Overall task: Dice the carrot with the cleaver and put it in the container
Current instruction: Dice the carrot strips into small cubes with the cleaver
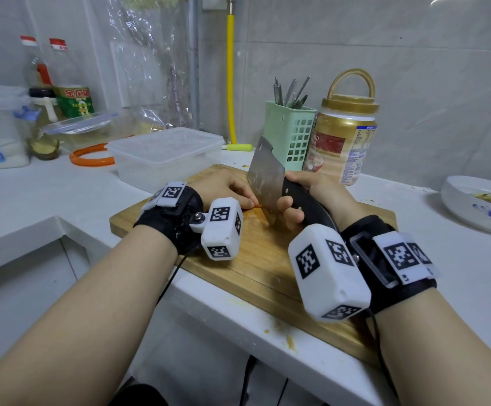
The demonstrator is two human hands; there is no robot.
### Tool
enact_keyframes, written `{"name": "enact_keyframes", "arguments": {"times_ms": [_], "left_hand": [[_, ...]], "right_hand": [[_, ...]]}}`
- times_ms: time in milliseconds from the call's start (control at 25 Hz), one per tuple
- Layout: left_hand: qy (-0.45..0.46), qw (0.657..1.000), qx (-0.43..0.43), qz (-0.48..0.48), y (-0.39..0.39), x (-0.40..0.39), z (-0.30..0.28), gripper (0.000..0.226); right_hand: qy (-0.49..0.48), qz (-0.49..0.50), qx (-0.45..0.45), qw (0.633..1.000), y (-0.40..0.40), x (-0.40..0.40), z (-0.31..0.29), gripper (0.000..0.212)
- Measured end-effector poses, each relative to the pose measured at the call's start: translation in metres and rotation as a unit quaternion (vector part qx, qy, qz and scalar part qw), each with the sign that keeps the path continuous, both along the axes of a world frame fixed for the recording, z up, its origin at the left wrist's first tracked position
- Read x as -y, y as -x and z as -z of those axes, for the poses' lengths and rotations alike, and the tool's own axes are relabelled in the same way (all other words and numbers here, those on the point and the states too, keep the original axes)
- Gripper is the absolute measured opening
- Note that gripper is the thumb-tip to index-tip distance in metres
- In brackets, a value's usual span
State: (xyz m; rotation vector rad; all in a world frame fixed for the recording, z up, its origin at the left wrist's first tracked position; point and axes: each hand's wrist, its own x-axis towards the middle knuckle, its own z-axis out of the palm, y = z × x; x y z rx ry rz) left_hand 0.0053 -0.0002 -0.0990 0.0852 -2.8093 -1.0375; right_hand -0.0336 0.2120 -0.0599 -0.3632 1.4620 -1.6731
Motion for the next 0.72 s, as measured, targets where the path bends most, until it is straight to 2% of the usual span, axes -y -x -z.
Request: {"name": "enact_keyframes", "arguments": {"times_ms": [280,440,720], "left_hand": [[-0.034,0.999,0.017,-0.029,-0.0020,-0.0029,-0.0035,0.015],[-0.071,0.997,-0.006,-0.035,-0.0034,-0.0038,-0.0027,0.015],[-0.061,0.998,0.004,-0.023,-0.0013,-0.0013,-0.0015,0.015]], "right_hand": [[0.020,0.009,0.010,1.000,0.0018,0.0034,0.0041,0.019],[0.049,0.022,0.038,0.998,0.0031,0.0010,0.0079,0.021],[0.084,0.046,0.029,0.995,0.0016,-0.0007,0.0052,0.018]]}}
